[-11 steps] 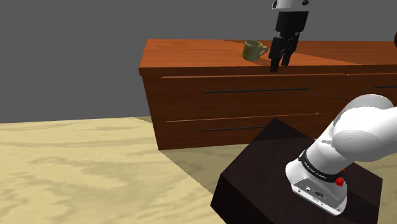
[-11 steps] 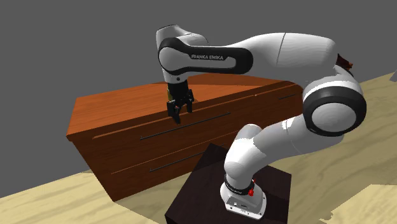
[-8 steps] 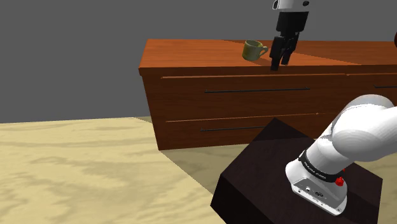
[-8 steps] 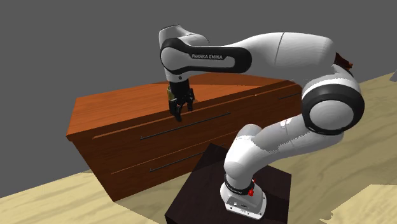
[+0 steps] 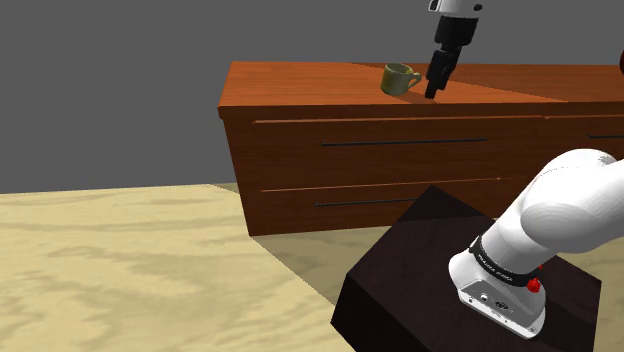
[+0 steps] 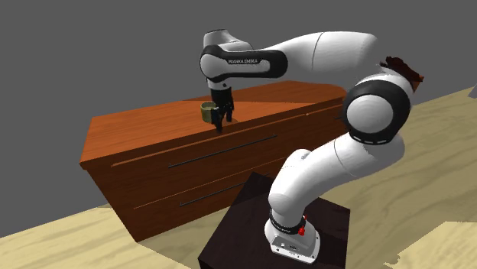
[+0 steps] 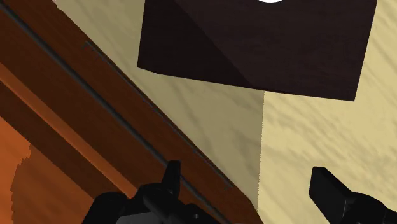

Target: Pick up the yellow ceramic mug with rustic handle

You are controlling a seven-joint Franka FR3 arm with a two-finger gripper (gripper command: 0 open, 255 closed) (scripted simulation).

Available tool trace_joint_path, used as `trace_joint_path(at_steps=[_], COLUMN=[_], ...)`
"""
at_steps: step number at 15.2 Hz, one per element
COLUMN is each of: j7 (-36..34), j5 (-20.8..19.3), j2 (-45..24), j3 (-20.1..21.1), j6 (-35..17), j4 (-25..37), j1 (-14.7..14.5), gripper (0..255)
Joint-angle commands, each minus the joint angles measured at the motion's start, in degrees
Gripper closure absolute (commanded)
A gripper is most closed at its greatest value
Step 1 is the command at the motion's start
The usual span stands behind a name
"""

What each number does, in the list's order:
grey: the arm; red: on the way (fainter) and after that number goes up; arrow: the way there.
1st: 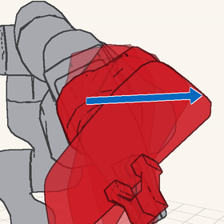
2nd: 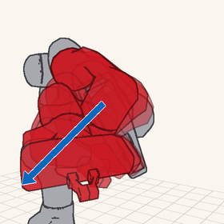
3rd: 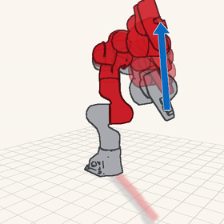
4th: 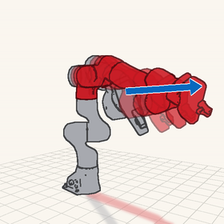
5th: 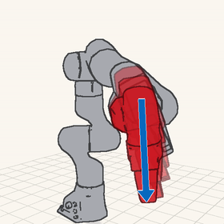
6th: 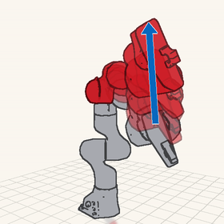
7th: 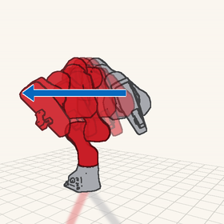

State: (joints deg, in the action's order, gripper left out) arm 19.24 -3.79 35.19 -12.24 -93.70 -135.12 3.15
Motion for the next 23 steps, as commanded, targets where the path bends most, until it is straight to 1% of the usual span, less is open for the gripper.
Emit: trace_joint_path(at_steps=[1, 5, 8, 12, 15, 16, 23], j7=[3.9, 11.6, 17.6, 26.1, 32.9, 33.6, 34.6], j5=[-0.9, -1.3, -0.4, 2.7, 6.6, 7.0, 7.8], j2=[-2.6, -8.5, -13.6, -21.2, -27.6, -28.2, -29.4], j3=[-2.5, -7.3, -10.8, -15.3, -18.2, -18.4, -18.7], j6=[-2.4, -6.6, -9.4, -12.2, -13.4, -13.5, -19.2], j4=[1.5, 5.4, 9.1, 15.3, 20.9, 21.5, 16.8], j1=[0.1, -0.1, -0.5, -1.2, -1.4, -1.3, -1.2], gripper=[0, 0, 0, 0, 0, 0, 0])
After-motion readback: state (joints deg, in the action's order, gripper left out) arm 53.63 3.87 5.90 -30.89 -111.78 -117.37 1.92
